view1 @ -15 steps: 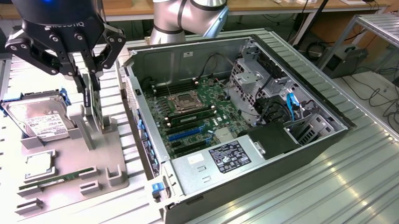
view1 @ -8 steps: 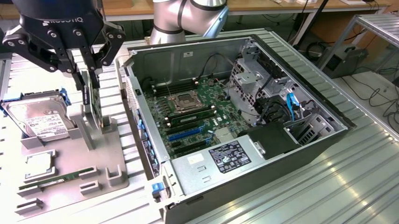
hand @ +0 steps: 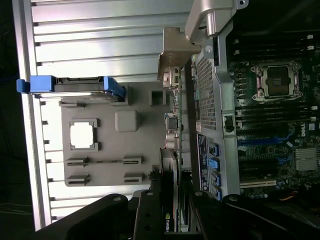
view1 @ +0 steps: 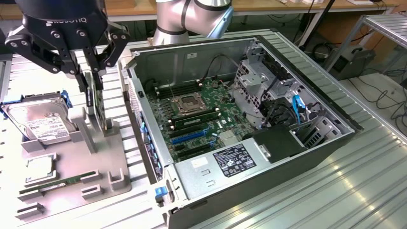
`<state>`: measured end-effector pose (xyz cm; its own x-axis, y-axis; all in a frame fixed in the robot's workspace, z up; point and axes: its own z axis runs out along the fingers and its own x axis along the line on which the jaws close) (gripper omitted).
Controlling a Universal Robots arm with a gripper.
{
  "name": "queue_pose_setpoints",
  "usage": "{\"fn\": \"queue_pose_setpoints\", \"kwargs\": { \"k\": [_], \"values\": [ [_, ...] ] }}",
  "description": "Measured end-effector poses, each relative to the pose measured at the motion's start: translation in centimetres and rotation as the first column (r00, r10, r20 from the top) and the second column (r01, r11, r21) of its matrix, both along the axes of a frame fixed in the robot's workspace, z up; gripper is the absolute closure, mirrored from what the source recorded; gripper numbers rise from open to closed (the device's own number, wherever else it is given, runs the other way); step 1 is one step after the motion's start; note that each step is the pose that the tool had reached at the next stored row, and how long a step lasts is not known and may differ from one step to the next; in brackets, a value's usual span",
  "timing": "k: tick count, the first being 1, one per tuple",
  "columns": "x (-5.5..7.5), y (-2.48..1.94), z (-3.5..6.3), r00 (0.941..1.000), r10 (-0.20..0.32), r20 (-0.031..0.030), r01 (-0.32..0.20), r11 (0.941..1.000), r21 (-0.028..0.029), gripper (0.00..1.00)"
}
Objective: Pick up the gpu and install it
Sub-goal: 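Pick up the gpu and move the gpu toward the slot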
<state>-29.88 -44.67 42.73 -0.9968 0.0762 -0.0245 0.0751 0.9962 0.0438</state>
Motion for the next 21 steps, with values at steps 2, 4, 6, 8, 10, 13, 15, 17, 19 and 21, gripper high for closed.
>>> {"fn": "queue_pose_setpoints", "kwargs": {
  "k": [2, 4, 6, 8, 10, 13, 15, 17, 19, 21],
  "values": [
    [0.1, 0.00, -0.01, 1.0000, 0.000, 0.0001, 0.000, 1.0000, 0.0000, 0.74],
    [0.2, 0.00, 0.00, 1.0000, 0.000, 0.0000, 0.000, 1.0000, 0.0000, 0.74],
    [0.4, 0.00, 0.00, 1.0000, 0.000, 0.0001, 0.000, 1.0000, 0.0000, 0.74],
    [0.5, 0.00, 0.00, 1.0000, 0.000, 0.0000, 0.000, 1.0000, 0.0000, 0.74],
    [0.7, 0.00, 0.00, 1.0000, 0.000, 0.0000, 0.000, 1.0000, 0.0000, 0.74],
    [0.9, 0.00, 0.00, 1.0000, 0.000, 0.0000, 0.000, 1.0000, -0.0002, 0.74],
    [1.0, 0.00, 0.00, 1.0000, 0.000, 0.0001, 0.000, 1.0000, -0.0003, 0.74],
    [1.2, 0.00, 0.00, 1.0000, 0.000, 0.0000, 0.000, 1.0000, -0.0004, 0.74],
    [1.3, 0.00, 0.00, 1.0000, 0.000, 0.0000, 0.000, 1.0000, -0.0005, 0.74],
    [1.4, 0.00, 0.00, 1.0000, 0.000, 0.0001, 0.000, 1.0000, -0.0004, 0.74]
  ]
}}
